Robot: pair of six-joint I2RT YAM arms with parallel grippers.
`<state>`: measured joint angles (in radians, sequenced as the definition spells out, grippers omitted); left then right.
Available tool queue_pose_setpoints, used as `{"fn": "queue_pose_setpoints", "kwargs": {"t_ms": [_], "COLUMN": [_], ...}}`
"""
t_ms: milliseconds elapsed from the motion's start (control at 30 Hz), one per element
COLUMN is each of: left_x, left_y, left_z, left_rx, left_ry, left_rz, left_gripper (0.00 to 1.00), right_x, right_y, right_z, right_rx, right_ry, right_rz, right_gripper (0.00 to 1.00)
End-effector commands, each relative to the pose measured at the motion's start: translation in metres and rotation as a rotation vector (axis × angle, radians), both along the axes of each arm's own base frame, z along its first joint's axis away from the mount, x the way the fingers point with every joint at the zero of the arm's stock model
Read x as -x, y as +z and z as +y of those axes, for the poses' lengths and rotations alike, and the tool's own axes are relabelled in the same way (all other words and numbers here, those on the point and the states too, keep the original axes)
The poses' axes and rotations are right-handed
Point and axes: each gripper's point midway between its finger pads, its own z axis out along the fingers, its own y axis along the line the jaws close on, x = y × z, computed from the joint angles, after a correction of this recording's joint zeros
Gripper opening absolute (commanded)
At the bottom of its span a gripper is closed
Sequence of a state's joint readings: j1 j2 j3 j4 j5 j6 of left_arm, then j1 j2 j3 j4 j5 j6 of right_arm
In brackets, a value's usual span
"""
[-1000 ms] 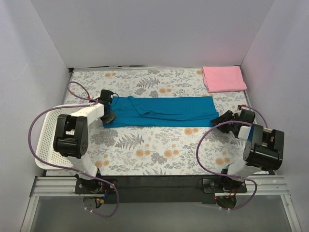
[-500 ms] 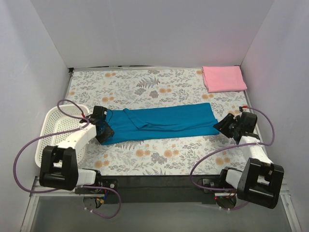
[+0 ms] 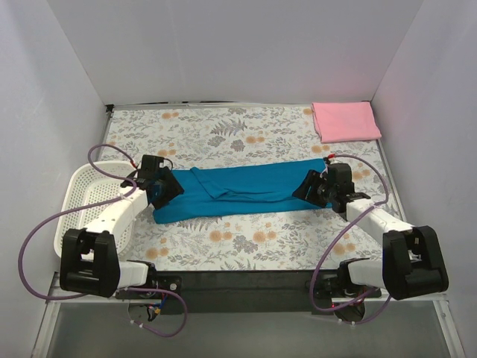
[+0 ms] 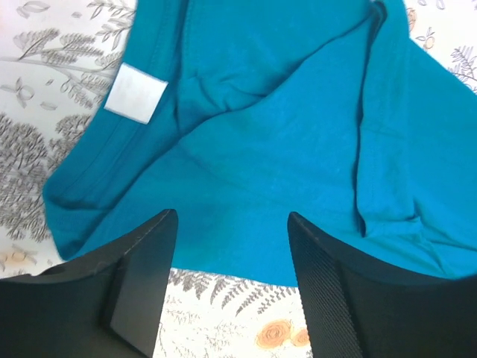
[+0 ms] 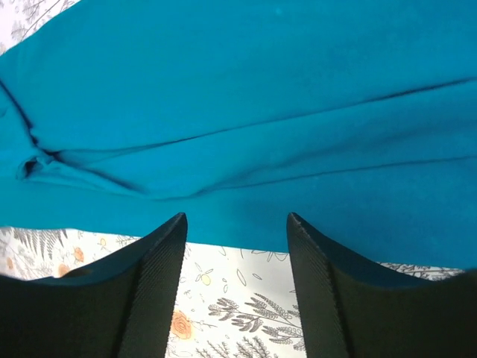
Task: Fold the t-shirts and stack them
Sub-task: Fold the tshirt
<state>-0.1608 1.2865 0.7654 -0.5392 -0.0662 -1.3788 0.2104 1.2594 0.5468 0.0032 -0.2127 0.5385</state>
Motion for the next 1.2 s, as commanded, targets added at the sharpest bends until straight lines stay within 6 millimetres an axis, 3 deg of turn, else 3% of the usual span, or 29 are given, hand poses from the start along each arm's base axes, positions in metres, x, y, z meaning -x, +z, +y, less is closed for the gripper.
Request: {"fn": "queue_pose_setpoints", "kwargs": {"t_ms": [0,67,233,433,667,1167], "left_x": [-0.012,-0.009,-0.013,-0.012,-0.013,-0.013], "left_y": [0.002,-0.007,-0.003,-0.001,0.002,0.001], "left_z": [-0.007,-0.007,-0.007,-0.006,-0.005,-0.005], "left_rx": [0.000,-0.002,-0.010,-0.014,-0.023,-0.018], "left_ry": [-0.060,-0.072,-0.085,-0.085,-0.082,-0.084], "left_rz": [-0.064,-0.047,-0.068,-0.078,-0.088,-0.084], "left_gripper": [0.61,0.63,0.70,0.84,0.88,0.88], "right_x": [-0.019,-0.021,-0.022,-0.012,-0.011,-0.020], "right_y": [0.011,0.014,0.020,0.011,0.004,0.001], "right_z": [0.006,0.013,0.035,0.057,0.077,0.089], "right_rx": [-0.073,-0.102,-0.170,-0.186,-0.209,-0.211], "right_ry": [-0.129,-0.155,-0.171,-0.191,-0.174,-0.164], "right_rz": [-0.060,-0.057,-0.048,0.002,0.034,0.033], "right_gripper": [0.64,0.65,0.65,0.65,0.64,0.63]}}
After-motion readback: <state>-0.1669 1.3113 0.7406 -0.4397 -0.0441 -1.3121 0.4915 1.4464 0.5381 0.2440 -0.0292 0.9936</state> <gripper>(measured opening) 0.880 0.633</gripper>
